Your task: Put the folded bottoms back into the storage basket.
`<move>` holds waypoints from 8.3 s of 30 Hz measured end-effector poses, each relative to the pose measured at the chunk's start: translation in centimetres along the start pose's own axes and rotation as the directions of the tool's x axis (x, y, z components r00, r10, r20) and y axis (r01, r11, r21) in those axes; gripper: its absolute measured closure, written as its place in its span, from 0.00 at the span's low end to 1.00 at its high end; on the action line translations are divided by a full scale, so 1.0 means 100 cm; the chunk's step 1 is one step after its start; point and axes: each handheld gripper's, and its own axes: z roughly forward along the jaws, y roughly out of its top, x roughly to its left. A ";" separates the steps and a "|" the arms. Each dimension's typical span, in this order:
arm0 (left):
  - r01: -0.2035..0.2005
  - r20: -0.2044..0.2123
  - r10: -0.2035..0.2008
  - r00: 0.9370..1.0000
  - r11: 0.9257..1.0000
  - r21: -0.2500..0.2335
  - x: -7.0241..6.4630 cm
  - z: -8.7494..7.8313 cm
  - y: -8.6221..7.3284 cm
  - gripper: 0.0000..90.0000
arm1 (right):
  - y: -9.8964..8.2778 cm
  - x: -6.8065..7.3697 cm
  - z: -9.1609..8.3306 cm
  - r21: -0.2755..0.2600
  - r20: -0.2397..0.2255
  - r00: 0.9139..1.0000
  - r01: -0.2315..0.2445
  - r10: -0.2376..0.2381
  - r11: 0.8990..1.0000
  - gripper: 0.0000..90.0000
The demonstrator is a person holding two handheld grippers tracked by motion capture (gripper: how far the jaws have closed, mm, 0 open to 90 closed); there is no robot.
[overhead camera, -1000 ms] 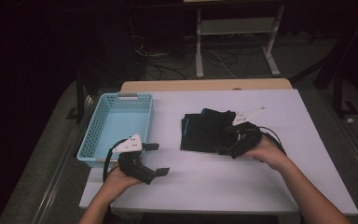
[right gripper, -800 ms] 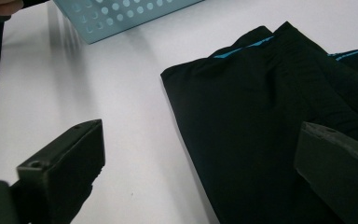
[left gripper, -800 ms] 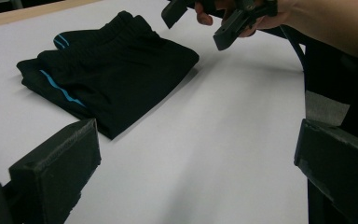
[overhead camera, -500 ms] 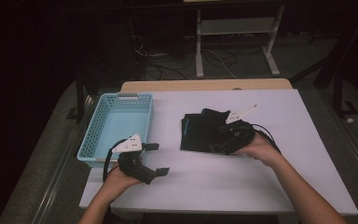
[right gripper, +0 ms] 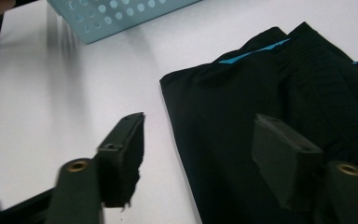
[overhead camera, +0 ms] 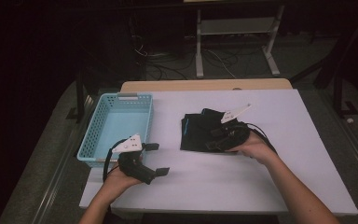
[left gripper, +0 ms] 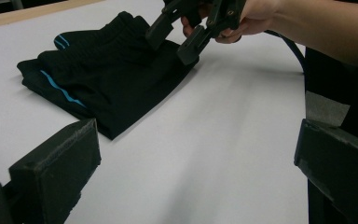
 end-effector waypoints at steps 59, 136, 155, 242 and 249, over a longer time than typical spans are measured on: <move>-0.002 -0.001 0.002 1.000 1.000 0.002 0.000 0.000 0.000 0.00 | -0.021 0.007 0.029 0.174 0.116 0.947 0.278 -0.300 0.945 0.90; 0.009 0.003 -0.009 1.000 1.000 -0.008 0.000 0.000 0.000 0.00 | -0.050 0.058 -0.023 0.105 -0.036 0.988 0.156 -0.153 0.982 0.93; 0.012 0.001 -0.012 1.000 1.000 -0.008 0.000 0.000 0.000 0.00 | -0.069 0.084 -0.035 0.100 -0.074 0.988 0.144 -0.137 0.985 0.93; 0.032 0.033 -0.033 0.999 0.999 0.020 -0.020 0.031 0.014 0.00 | -0.133 0.068 -0.094 -0.053 0.125 0.990 -0.057 0.063 0.997 0.01; 0.037 0.033 -0.038 0.999 0.999 0.035 -0.020 0.041 0.014 0.00 | -0.133 0.068 -0.094 -0.056 0.127 0.990 -0.058 0.064 0.997 0.01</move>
